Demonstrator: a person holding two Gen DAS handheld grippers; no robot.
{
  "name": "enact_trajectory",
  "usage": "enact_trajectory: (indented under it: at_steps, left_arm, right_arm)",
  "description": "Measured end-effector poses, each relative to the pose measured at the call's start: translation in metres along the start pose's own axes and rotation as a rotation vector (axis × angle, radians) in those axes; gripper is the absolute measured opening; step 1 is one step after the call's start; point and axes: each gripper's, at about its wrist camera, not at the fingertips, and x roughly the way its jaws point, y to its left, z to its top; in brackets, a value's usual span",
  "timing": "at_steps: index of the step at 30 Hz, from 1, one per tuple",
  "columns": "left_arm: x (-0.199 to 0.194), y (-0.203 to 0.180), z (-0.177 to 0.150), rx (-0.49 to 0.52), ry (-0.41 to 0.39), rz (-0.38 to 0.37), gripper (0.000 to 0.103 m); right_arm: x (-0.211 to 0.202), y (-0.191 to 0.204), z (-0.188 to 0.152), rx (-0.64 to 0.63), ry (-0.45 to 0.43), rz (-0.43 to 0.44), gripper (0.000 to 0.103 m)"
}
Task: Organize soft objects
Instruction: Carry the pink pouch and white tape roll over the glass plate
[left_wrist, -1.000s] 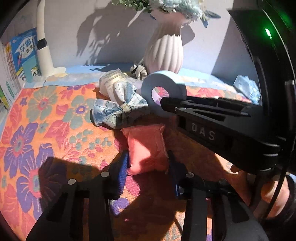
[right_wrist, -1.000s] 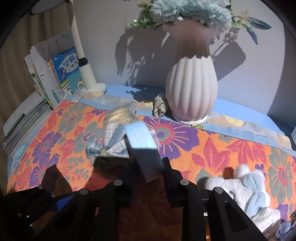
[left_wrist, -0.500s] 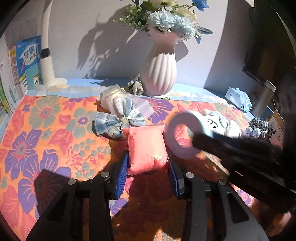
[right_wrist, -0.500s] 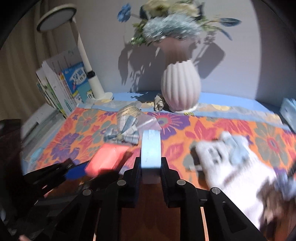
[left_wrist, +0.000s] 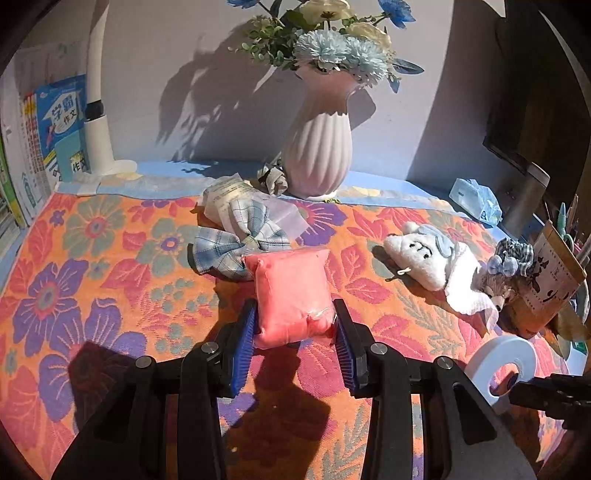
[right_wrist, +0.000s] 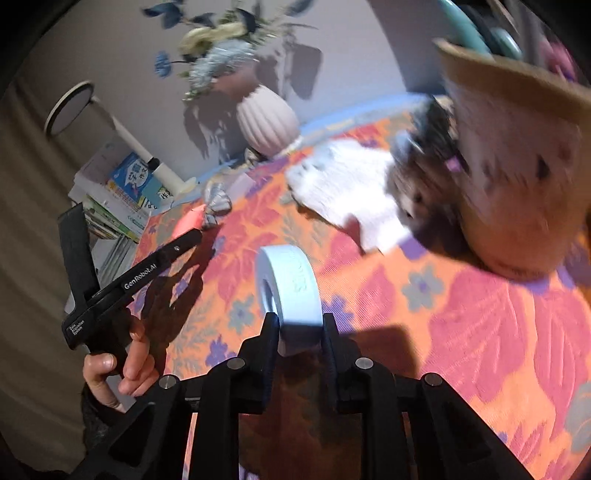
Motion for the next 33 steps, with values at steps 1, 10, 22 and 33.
enact_trajectory:
  at_steps: [1, 10, 22, 33]
  left_arm:
    - [0.0, 0.0, 0.0, 0.002, 0.001, -0.001, 0.036]
    - [0.001, -0.003, -0.001, 0.019, 0.004, -0.004, 0.036]
    - [-0.029, -0.036, -0.014, 0.068, -0.024, -0.039, 0.036]
    - [-0.085, -0.11, -0.011, 0.123, -0.094, -0.207, 0.036]
  right_arm:
    - [-0.001, -0.001, 0.0, -0.009, 0.004, -0.015, 0.029]
    - [0.012, 0.029, 0.004, -0.217, -0.02, -0.247, 0.086]
    - [0.025, 0.034, 0.01, -0.232, 0.032, -0.275, 0.066]
    - [-0.064, 0.005, 0.015, -0.083, -0.077, -0.314, 0.065]
